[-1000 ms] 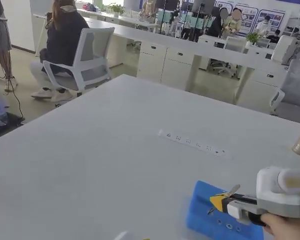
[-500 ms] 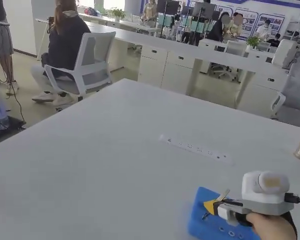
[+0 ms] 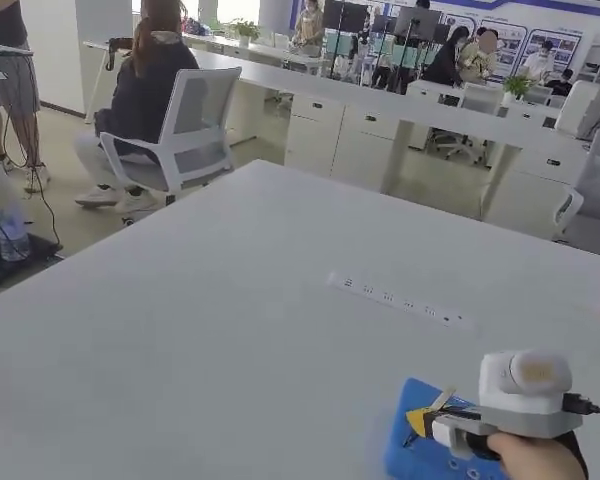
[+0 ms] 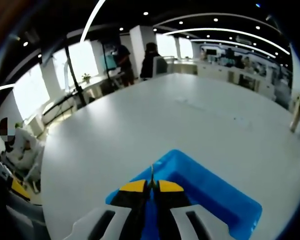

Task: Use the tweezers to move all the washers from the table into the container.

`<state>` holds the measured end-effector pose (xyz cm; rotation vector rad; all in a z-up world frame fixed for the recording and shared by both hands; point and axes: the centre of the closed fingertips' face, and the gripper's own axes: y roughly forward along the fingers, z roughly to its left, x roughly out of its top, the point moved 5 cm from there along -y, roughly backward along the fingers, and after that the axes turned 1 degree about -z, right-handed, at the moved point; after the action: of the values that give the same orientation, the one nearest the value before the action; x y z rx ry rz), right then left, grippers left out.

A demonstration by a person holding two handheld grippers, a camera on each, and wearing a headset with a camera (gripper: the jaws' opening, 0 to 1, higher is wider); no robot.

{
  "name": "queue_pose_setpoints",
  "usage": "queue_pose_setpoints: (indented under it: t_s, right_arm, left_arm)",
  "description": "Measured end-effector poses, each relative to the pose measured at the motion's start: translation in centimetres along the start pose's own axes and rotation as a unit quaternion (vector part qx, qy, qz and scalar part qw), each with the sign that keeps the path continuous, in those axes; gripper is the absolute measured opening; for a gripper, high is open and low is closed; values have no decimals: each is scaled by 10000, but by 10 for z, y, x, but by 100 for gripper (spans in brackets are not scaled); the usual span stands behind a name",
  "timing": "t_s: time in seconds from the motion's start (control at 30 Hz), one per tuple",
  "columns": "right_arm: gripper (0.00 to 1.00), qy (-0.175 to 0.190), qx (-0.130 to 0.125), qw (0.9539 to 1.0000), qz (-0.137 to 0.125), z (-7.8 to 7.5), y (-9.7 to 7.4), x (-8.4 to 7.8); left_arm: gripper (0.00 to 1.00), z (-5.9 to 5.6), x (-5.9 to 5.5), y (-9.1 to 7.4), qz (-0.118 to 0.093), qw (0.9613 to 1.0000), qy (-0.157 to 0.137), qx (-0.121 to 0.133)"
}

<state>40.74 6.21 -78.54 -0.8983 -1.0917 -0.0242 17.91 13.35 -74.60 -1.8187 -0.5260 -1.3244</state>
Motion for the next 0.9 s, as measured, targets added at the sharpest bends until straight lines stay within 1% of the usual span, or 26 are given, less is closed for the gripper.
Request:
queue_pose_setpoints:
  t_s: [0.03, 0.1, 0.13, 0.23, 0.33, 0.37, 0.4, 0.47, 0.5, 0.53, 0.57, 0.67, 0.73, 0.77, 0.8, 0.87, 0.9]
  right_arm:
    - [4, -49, 61, 10000, 7, 2, -1, 0]
    - [4, -189, 42, 9998, 39, 4, -4, -1]
    - [4, -268, 43, 9996, 0, 5, -6, 0]
    - [4, -351, 109, 9990, -235, 8, -12, 4]
    - [4, -540, 28, 9978, -393, 13, -25, 7]
    - [4, -559, 17, 9974, -450, 14, -29, 8]
    - [4, -578, -15, 9966, -585, 16, -36, 10]
    - [4, -517, -30, 9960, -734, 17, -42, 13]
    - [4, -334, -40, 9943, -1009, 18, -53, 18]
    - [4, -316, -68, 9931, -1131, 17, -58, 20]
    - [4, -289, -71, 9922, -1209, 16, -64, 22]
    - [4, -254, -21, 9890, -1460, 20, -90, 23]
    - [3, -225, -9, 9882, -1516, 24, -103, 21]
    - [3, -229, -17, 9870, -1594, 28, -112, 18]
    - [3, -235, -20, 9867, -1608, 30, -117, 16]
    - [3, -243, 4, 9876, -1549, 35, -129, 5]
    - [3, -336, -10, 9893, -1416, 38, -134, -4]
  left_arm:
    - [58, 0, 0, 0, 1, 10000, -9, -4]
    - [58, 0, 0, 0, 11, 10000, -15, -13]
    - [58, 0, 0, 0, 20, 10000, -8, -12]
    - [56, -2, -1, 1, 59, 9999, -4, -89]
    - [56, -2, -3, 2, 156, 9999, 17, -67]
    - [56, -2, -3, 2, 159, 9998, 13, -74]
    - [56, -2, -3, 2, 161, 9998, 1, -83]
    - [57, -2, -4, 2, 193, 9998, -31, -96]
    - [56, -3, -5, 2, 212, 9997, -41, -107]
    - [56, -3, -5, 3, 235, 9996, -49, -115]
    - [56, -3, -6, 3, 252, 9996, -46, -121]
    - [56, -3, -7, 4, 281, 9995, -28, -125]
    - [56, -2, -7, 3, 286, 9995, -33, -104]
    - [56, -2, -6, 3, 260, 9996, -18, -77]
    - [55, -1, -5, 3, 231, 9997, 7, -50]
    - [54, -1, -3, 2, 166, 9998, 44, -29]
    - [54, -2, -3, 2, 187, 9998, 67, -36]
